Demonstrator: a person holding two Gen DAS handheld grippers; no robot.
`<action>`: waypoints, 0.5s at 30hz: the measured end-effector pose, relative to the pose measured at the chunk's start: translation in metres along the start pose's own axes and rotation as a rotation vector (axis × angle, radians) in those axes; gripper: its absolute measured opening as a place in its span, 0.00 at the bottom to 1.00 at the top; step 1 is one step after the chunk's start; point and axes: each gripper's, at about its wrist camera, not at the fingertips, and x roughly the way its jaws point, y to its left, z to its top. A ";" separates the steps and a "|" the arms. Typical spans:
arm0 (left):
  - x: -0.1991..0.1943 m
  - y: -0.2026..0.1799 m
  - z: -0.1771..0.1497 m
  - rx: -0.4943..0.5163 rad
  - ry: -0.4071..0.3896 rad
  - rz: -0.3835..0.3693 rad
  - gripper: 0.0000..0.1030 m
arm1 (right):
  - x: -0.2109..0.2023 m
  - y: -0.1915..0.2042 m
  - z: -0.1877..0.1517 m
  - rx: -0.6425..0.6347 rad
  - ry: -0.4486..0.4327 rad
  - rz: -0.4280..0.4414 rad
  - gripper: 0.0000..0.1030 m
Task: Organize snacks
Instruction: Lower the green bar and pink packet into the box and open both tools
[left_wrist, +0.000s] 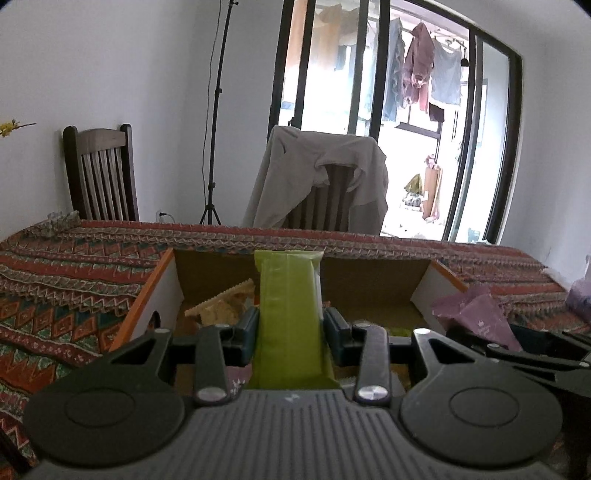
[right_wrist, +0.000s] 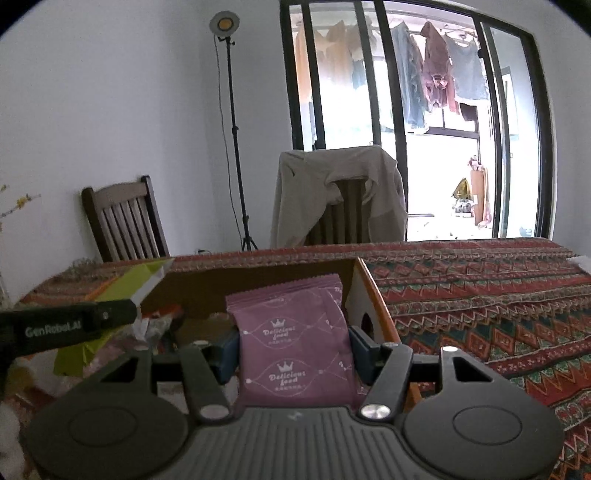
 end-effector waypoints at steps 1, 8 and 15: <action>0.000 0.001 -0.002 -0.002 0.002 0.001 0.38 | -0.001 0.000 0.000 0.001 -0.001 0.000 0.60; -0.009 0.012 -0.002 -0.070 -0.048 0.026 0.98 | -0.017 -0.004 -0.001 0.027 -0.057 0.004 0.96; -0.013 0.018 -0.001 -0.115 -0.069 0.076 1.00 | -0.012 -0.006 -0.002 0.027 -0.028 -0.026 1.00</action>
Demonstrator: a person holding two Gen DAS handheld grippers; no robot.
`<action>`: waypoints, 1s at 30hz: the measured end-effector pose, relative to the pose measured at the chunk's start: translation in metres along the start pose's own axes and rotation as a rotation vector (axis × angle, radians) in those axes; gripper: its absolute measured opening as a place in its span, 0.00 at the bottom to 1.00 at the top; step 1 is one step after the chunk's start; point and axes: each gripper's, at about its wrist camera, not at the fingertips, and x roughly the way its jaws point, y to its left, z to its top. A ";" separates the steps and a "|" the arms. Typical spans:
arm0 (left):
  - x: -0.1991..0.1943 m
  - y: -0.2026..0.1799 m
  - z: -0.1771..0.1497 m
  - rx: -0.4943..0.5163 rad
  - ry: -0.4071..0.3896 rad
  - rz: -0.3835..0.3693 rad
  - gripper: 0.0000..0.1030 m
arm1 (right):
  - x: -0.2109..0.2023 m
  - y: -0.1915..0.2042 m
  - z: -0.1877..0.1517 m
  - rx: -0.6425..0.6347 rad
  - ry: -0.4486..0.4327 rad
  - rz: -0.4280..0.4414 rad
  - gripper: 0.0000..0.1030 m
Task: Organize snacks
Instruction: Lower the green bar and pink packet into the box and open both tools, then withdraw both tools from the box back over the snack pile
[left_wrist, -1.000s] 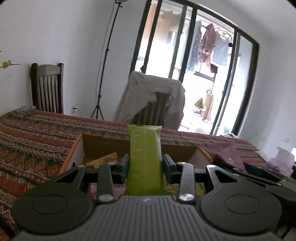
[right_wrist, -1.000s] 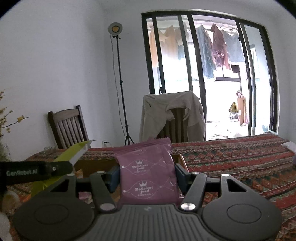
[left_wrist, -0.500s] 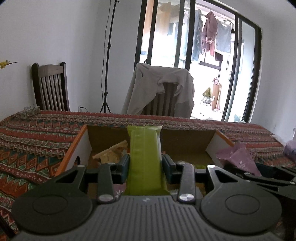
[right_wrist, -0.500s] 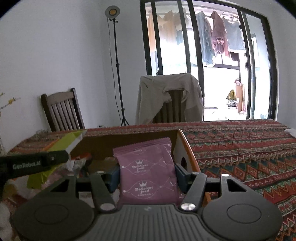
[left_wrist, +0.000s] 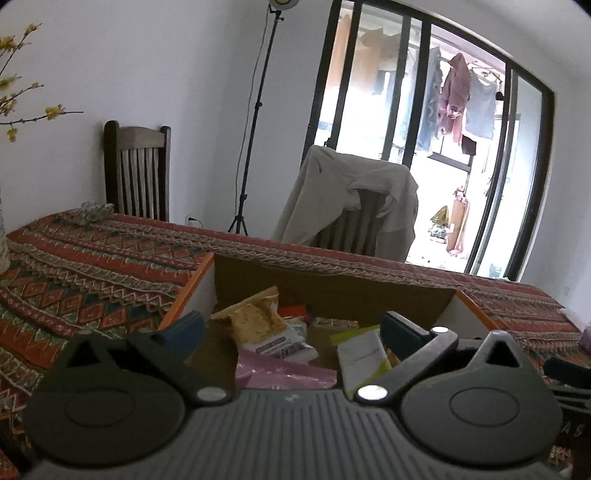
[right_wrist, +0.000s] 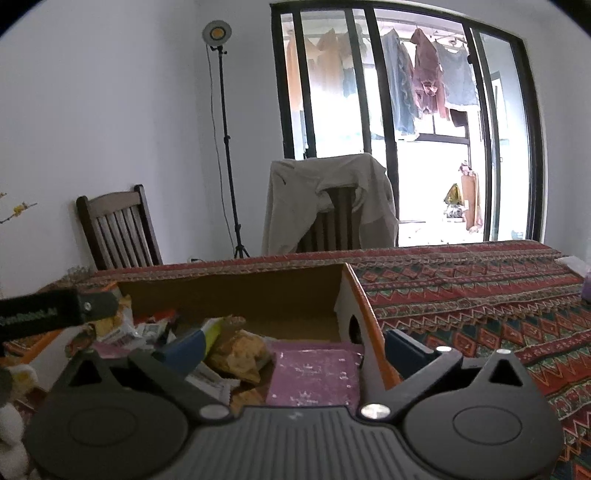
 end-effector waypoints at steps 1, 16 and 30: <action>0.000 0.000 0.000 -0.001 0.002 0.002 1.00 | 0.000 -0.001 0.000 0.003 0.003 -0.001 1.00; -0.007 0.006 0.000 -0.042 -0.004 0.066 1.00 | 0.002 -0.005 0.001 0.022 0.014 -0.013 1.00; -0.045 0.029 0.014 -0.044 0.058 0.138 1.00 | -0.005 -0.008 0.003 0.040 0.030 -0.004 1.00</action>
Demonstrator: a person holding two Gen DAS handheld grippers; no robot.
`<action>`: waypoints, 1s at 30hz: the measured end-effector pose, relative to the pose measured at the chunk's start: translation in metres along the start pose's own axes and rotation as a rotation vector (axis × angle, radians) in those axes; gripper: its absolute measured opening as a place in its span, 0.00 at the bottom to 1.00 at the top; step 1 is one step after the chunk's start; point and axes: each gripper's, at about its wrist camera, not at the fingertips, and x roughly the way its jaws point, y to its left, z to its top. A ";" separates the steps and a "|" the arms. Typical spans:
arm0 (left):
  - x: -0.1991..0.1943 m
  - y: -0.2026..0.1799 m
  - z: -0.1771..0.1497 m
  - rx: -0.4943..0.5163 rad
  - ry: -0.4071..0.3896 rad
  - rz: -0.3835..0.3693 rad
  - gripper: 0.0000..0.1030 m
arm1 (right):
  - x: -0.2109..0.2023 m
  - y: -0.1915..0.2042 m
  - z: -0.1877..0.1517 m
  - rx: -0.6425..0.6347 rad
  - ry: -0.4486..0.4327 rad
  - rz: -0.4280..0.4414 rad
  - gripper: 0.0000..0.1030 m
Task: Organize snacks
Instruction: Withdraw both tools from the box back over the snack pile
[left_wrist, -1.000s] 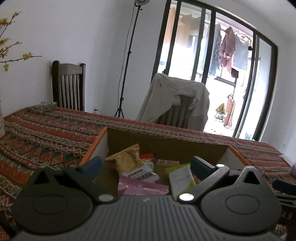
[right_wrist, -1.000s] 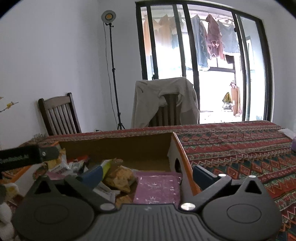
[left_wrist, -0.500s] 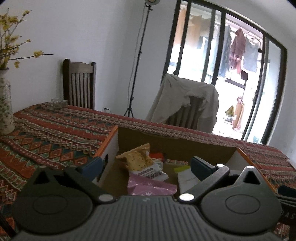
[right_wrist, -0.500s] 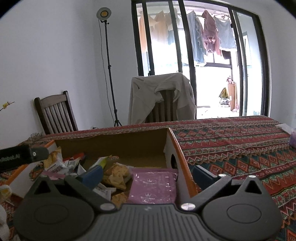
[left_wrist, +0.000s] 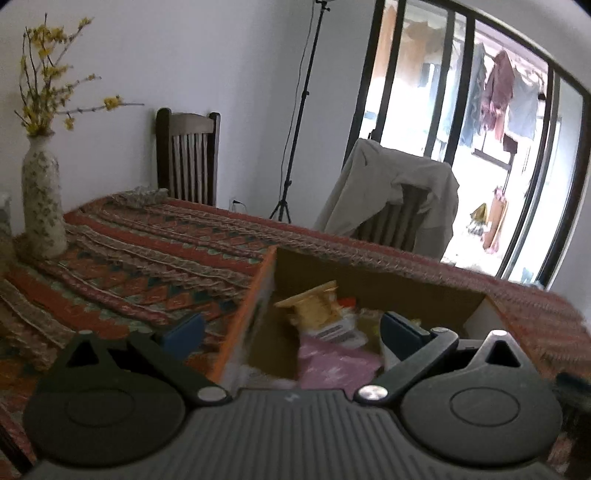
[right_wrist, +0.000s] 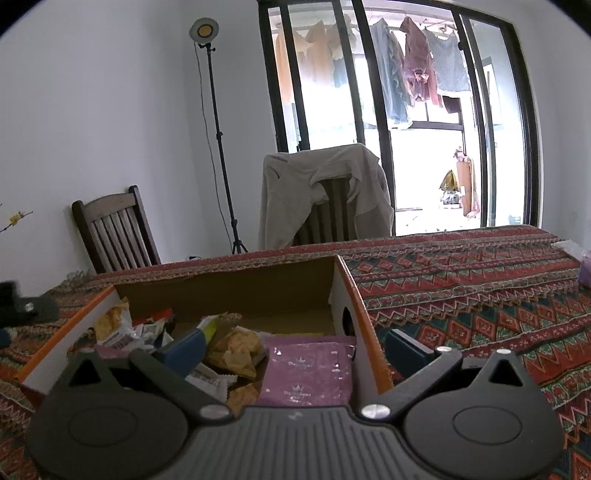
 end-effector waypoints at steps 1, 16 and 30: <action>-0.003 0.004 -0.003 0.016 0.001 0.009 1.00 | -0.001 0.000 0.000 0.002 0.006 -0.007 1.00; -0.042 0.060 -0.064 0.070 0.073 0.019 1.00 | -0.006 0.005 -0.004 -0.004 0.029 -0.007 1.00; -0.054 0.066 -0.071 0.052 -0.005 -0.063 1.00 | -0.063 0.009 -0.009 -0.069 -0.018 -0.045 1.00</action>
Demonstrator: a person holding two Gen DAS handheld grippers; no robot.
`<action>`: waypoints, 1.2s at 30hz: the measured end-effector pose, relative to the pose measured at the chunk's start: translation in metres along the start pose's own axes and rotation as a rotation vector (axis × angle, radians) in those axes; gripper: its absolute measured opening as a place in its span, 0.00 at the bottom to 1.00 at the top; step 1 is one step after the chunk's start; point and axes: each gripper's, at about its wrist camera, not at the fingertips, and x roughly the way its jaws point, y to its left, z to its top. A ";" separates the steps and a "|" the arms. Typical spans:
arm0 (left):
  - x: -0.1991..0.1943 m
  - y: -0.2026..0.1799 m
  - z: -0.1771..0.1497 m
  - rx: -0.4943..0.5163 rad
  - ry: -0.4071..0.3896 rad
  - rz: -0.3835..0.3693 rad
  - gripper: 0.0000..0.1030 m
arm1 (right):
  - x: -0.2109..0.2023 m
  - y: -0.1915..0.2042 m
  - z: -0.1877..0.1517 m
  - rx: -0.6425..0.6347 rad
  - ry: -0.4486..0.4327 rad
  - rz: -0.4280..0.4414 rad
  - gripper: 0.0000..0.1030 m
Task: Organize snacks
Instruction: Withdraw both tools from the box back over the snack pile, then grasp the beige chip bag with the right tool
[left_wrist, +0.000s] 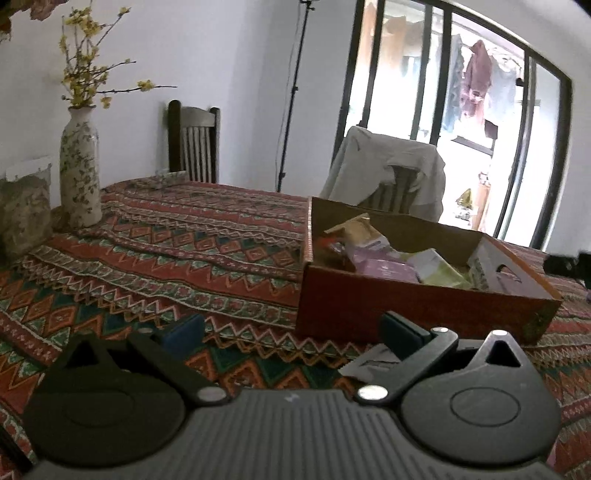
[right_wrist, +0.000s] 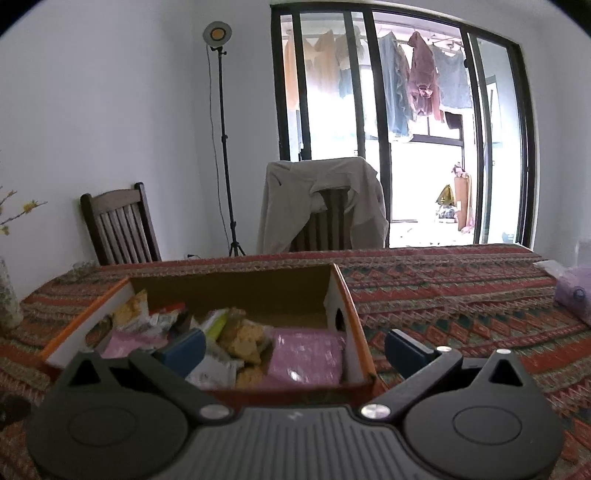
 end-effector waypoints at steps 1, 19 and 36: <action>0.000 -0.001 -0.001 0.004 0.000 -0.005 1.00 | -0.005 -0.001 -0.005 -0.005 0.010 -0.017 1.00; 0.001 -0.004 -0.007 0.029 0.041 -0.036 1.00 | -0.040 0.023 -0.076 -0.053 0.208 -0.029 1.00; 0.017 0.006 -0.008 -0.029 0.134 -0.054 1.00 | 0.018 0.020 -0.069 -0.063 0.333 0.008 1.00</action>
